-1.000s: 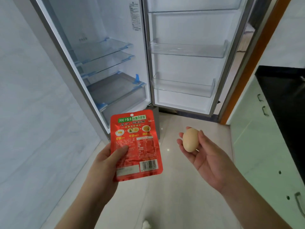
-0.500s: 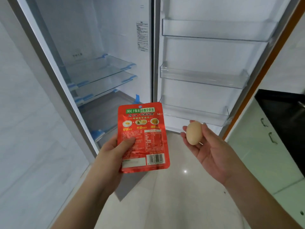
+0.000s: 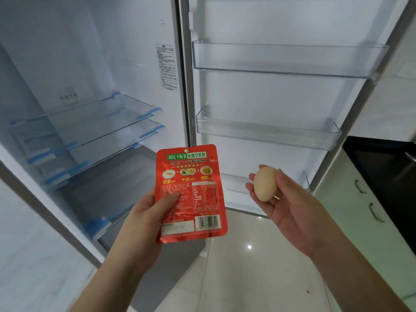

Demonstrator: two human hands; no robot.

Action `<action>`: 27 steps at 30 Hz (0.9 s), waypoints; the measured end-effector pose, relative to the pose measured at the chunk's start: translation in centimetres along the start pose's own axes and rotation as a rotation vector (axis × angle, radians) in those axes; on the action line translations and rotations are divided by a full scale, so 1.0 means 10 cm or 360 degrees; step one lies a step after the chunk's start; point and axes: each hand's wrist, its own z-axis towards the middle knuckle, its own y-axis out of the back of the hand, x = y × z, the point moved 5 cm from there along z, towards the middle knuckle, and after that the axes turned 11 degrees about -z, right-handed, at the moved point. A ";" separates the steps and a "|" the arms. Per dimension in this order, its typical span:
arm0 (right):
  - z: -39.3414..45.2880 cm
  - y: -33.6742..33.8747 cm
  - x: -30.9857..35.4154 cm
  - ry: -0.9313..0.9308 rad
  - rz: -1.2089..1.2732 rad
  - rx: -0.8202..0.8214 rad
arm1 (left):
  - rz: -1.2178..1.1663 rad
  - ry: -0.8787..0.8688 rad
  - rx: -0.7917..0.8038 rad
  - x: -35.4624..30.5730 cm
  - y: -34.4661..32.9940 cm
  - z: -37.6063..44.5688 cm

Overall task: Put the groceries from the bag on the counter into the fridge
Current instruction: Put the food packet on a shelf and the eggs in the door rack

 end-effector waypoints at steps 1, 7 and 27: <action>0.11 0.03 0.06 0.0009 -0.0012 0.0012 | -0.0010 -0.0013 0.0007 -0.02 -0.09 0.10; 0.75 0.22 0.54 0.0089 -0.0097 0.0063 | -0.0053 -0.0041 -0.0013 -0.13 -0.55 0.67; 2.30 0.14 1.20 0.0597 -0.1459 0.0062 | -0.0119 -0.0076 0.0008 -0.43 -0.49 1.69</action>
